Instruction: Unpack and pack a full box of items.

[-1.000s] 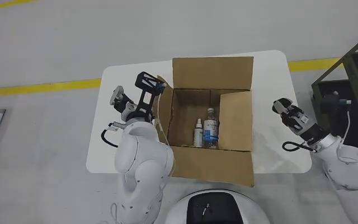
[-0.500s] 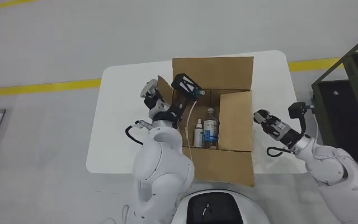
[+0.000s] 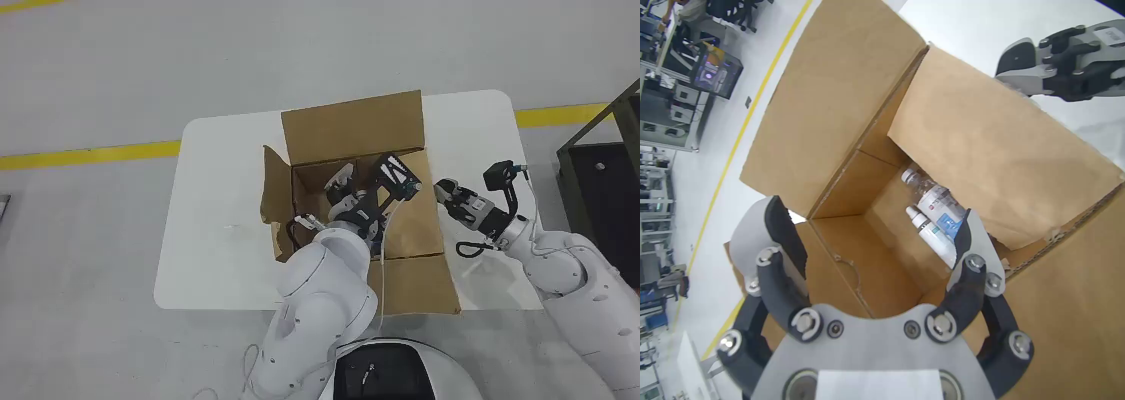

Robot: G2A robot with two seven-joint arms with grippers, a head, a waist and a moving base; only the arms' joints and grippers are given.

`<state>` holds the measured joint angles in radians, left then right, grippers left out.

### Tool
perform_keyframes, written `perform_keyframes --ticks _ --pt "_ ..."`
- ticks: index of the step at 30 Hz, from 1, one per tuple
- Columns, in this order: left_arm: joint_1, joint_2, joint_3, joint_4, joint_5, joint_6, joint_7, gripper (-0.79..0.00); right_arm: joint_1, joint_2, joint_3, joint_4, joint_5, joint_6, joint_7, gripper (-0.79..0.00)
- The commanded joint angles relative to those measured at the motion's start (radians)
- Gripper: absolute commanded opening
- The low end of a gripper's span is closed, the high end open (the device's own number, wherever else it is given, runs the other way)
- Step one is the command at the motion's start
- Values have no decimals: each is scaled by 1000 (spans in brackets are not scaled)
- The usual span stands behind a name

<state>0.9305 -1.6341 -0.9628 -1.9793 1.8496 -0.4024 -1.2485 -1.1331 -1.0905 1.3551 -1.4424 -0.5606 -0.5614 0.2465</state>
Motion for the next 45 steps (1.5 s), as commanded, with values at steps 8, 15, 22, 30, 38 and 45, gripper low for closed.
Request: perform_keyframes --ticks 8,15,22,30,38,45 --pt "0 0 0 -1 3 0 0 0 -190 21 121 -155 -31 -8 -41 -785" --pt "44 -14 -115 63 -395 148 135 0 -300 32 195 -234 -46 -5 -34 -785" --pt "-30 -25 -261 246 -922 230 165 0 -317 32 200 -236 -48 -7 -37 -785" --pt "-34 -22 -339 336 -1118 312 169 0 -329 32 204 -243 -47 -10 -44 -785" --pt "-27 -21 -335 338 -1115 312 178 0 -312 29 180 -247 -51 -13 -27 -785" --pt "-21 -13 -325 416 -1133 337 251 0 -291 24 133 -232 -63 -12 -22 -785"
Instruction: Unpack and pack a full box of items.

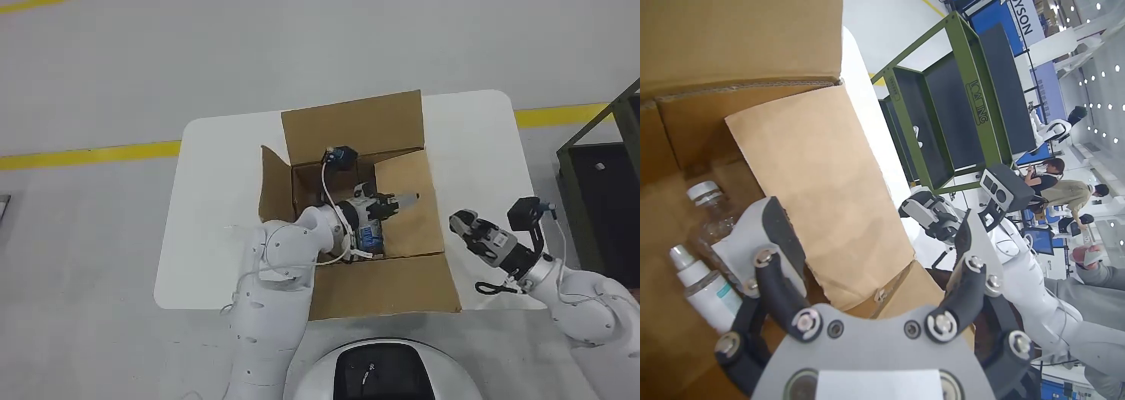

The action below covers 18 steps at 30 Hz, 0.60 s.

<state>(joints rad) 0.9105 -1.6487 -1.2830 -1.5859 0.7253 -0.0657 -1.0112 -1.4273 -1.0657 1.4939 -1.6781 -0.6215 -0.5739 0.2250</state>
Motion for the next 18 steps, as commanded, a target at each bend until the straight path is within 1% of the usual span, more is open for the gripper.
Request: perform_keyframes --ticks 1,4,7,9,12,18 --pt "0 3 -12 46 -26 2 23 0 6 -1 -11 8 -5 -1 -2 -785" --pt "3 8 -41 113 -91 4 48 0 14 -3 -26 20 -9 -2 -5 -785" --pt "0 14 -57 148 -119 5 59 0 18 -5 -36 27 -12 -4 -8 -785" --pt "-5 18 -57 172 -123 3 60 0 21 -6 -41 32 -14 -4 -9 -785" --pt "-15 19 -53 220 -176 1 58 0 24 -7 -48 35 -15 -6 -9 -785" --pt "-51 22 -21 290 -222 -15 57 0 32 -8 -54 40 -13 -8 -6 -785"
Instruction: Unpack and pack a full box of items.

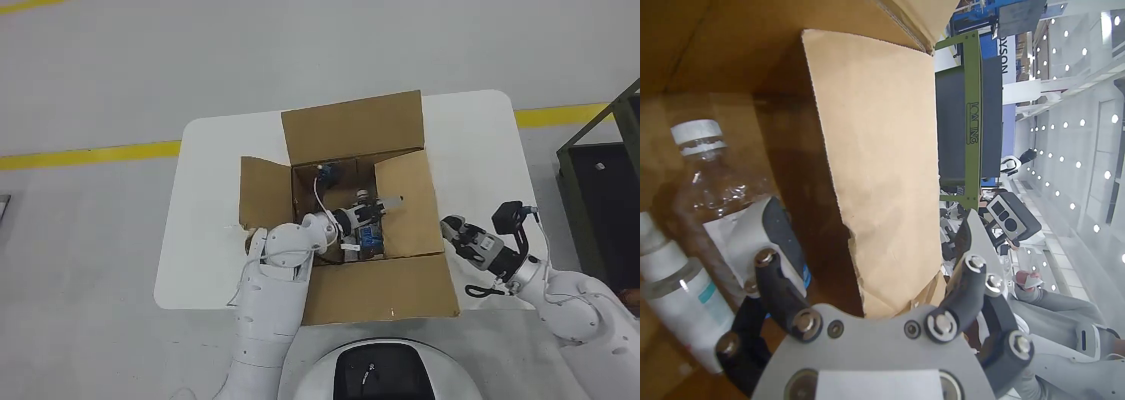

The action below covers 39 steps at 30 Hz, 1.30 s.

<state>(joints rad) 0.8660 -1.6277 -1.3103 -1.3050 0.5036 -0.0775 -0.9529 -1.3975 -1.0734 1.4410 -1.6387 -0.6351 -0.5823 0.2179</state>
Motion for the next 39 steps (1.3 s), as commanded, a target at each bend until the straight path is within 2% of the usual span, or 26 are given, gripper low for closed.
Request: perform_keyframes --ticks 1,6,15,16,17,18,19,20,21,26,33,39 --pt "-12 2 11 17 -3 -2 0 0 4 0 -2 0 1 1 2 -785" --pt "-29 4 26 37 -49 -5 1 0 8 -1 -4 -2 4 1 7 -785" --pt "-19 9 -13 -12 -349 -48 -21 0 14 -1 2 -6 13 0 9 -785" --pt "-18 10 -14 -25 -367 -51 -29 0 12 -1 6 -7 23 4 5 -767" --pt "-17 11 -12 -36 -391 -51 -36 0 9 -1 11 -6 46 11 1 -600" --pt "-18 11 -8 -48 -420 -52 -42 0 7 -2 18 -5 83 21 -2 -483" --pt "-21 11 -1 -58 -437 -52 -48 0 6 -2 27 -4 124 37 -3 -117" --pt "-27 10 9 -66 -452 -52 -54 0 4 -3 34 -7 172 51 4 -22" --pt "-36 10 23 -72 -458 -53 -61 0 3 -3 46 -8 224 74 14 0" --pt "-105 1 121 -71 -467 -67 -91 0 -8 -2 110 -43 537 175 109 0" --pt "-220 -22 257 48 -475 -85 -72 0 -22 1 206 -55 909 225 214 0" --pt "-280 -35 324 153 -477 -101 -65 0 -28 5 254 -57 978 235 267 0"
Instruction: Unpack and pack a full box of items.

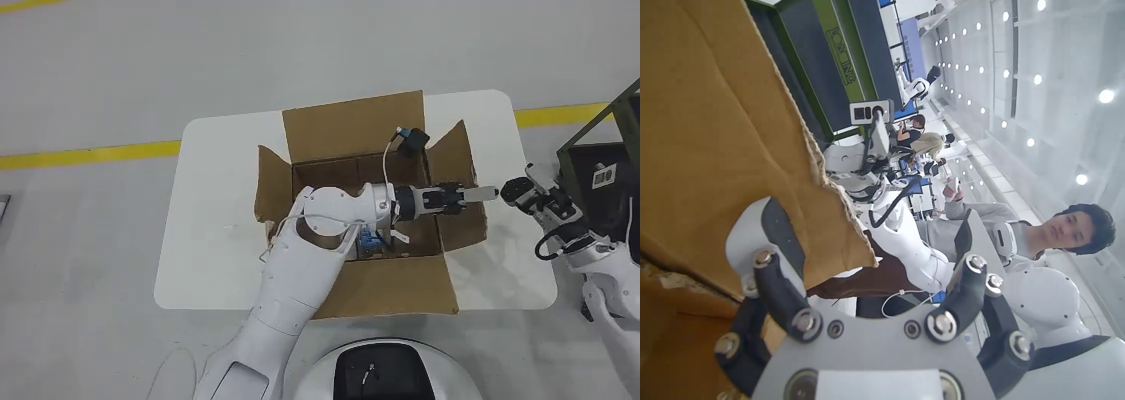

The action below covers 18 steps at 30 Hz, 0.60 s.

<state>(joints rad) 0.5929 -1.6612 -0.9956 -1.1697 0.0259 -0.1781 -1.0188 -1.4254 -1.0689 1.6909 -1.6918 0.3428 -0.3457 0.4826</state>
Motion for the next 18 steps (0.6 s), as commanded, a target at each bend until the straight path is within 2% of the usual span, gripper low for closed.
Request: perform_keyframes --ticks 1,4,5,7,8,9,18 --pt "-14 -3 17 31 5 -2 2 0 -3 0 6 -6 -5 -1 4 0" --pt "-28 -5 31 66 13 -4 11 0 -5 0 3 -14 -30 5 3 -18" --pt "-34 -5 36 73 22 -3 14 0 -4 0 1 -16 -45 8 -2 -120" --pt "-41 -5 44 80 32 -7 15 0 -2 -1 -5 -21 -59 12 -6 -206" --pt "-42 -5 47 83 31 -7 16 0 0 -1 -6 -23 -73 14 -7 -292" --pt "-42 -6 50 86 23 -7 15 0 2 -1 -7 -26 -84 14 -11 -332" --pt "-39 -3 54 111 -8 -5 13 0 23 -6 -54 -12 -159 39 -40 -548"
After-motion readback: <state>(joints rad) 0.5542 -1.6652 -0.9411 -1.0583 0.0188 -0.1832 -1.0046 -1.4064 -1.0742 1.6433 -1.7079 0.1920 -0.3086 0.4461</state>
